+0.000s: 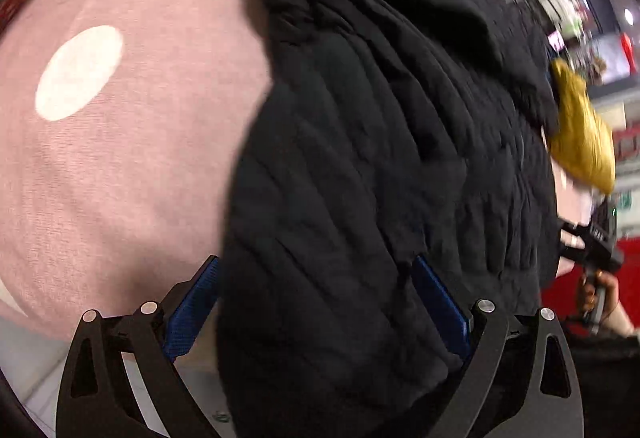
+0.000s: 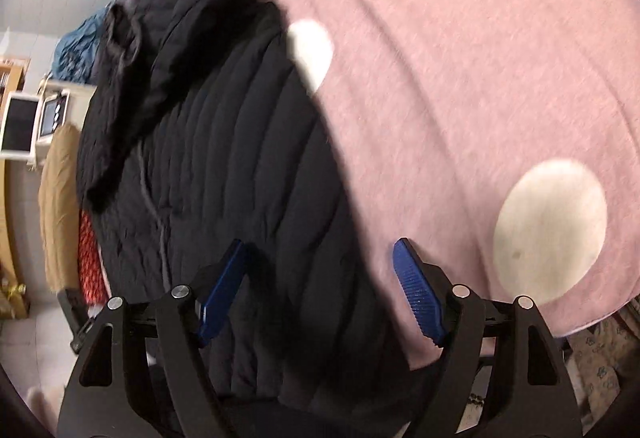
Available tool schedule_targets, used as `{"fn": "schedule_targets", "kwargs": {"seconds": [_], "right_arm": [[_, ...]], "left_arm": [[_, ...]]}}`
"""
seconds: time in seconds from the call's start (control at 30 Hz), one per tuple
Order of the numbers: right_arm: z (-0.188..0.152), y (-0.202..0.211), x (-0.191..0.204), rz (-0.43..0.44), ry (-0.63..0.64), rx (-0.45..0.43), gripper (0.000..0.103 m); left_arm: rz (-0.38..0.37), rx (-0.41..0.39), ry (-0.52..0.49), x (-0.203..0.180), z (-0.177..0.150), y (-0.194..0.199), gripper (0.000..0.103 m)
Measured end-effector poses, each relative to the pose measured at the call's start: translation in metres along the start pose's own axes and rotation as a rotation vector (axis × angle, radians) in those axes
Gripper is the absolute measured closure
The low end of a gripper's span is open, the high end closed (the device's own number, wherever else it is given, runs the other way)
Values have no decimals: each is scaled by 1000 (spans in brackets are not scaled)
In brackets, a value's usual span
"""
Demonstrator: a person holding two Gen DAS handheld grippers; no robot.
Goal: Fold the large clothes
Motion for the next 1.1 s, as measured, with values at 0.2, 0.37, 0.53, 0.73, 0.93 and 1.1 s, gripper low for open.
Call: {"fn": "schedule_targets", "kwargs": {"seconds": [0.2,0.37,0.53,0.73,0.93,1.1], "right_arm": [[-30,-12,10,11,76,60,28],[-34,-18,24,-97,151,88,54],[-39,-14,50,-120,246,109,85],[-59,-3,48,-44,220,133,89],[-56,-8,30,-34,107,167,89],[-45,5,29,10,19,197,88]], "left_arm": [[18,42,-61,-11,-9,1,47],[-43,31,-21,-19,-2,8,81],[-20,14,-130,-44,-5,15,91],[-31,66,-130,-24,-30,23,93],[-25,73,-78,-23,-19,16,94],[-51,63,-87,-36,-3,24,94]]}}
Point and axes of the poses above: each gripper's, at about its wrist camera, not at the fingertips, and y roughly against the way its jaws point, x to its left, z to its top, the point moved 4 cm from there along -y, roughly the way its jaws point, and after that the axes turned 6 degrees about y, right-handed, at the moved point
